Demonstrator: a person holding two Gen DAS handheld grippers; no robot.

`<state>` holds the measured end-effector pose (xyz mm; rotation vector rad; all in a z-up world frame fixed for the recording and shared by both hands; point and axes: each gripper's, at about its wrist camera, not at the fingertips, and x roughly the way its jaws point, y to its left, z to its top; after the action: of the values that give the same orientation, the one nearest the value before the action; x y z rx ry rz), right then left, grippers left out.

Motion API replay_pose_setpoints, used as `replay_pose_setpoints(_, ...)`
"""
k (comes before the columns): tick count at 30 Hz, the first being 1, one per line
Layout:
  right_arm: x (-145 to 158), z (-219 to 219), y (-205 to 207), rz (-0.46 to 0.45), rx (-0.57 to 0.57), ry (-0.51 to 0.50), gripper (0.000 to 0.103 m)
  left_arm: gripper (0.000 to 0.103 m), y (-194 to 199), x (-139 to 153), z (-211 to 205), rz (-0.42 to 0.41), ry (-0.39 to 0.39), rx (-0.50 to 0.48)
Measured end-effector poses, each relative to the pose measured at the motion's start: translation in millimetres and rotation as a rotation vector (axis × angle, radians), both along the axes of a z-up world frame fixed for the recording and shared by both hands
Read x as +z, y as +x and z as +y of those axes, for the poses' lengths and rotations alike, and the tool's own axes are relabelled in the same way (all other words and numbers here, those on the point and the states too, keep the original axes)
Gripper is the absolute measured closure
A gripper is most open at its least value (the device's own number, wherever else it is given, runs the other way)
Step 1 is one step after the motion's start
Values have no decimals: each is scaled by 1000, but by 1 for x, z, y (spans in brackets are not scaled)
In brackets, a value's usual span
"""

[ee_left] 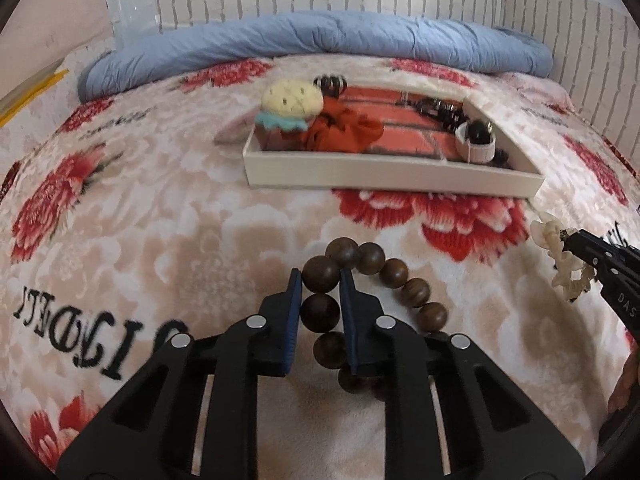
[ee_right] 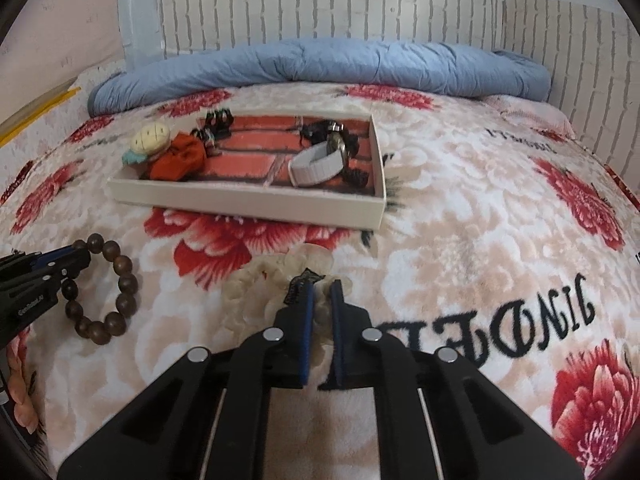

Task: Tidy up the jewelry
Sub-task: 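Grasp the wooden bead bracelet with the left tool while the right tool grasps the cream scrunchie, then carry the bead bracelet and cream scrunchie into the tray and release both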

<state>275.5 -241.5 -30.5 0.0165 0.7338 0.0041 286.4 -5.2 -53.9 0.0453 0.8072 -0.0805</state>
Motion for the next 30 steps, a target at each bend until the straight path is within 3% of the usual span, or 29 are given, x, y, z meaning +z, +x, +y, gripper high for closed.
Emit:
replay_pose_setpoints(9, 48, 2, 12, -118, -8, -5, 94, 85, 2, 42, -10, -107, 30, -52)
replay_pose_setpoints(16, 69, -3, 42, -147, -21, -3, 94, 85, 23, 81, -22, -184, 38, -86)
replay_pose_setpoints(24, 71, -17, 84, -142, -56, 12, 94, 85, 69, 112, -43, -231, -3, -146)
replay_pose_setpoints(30, 59, -22, 120, -131, -76, 17, 94, 85, 112, 102, -54, -210, -26, -172)
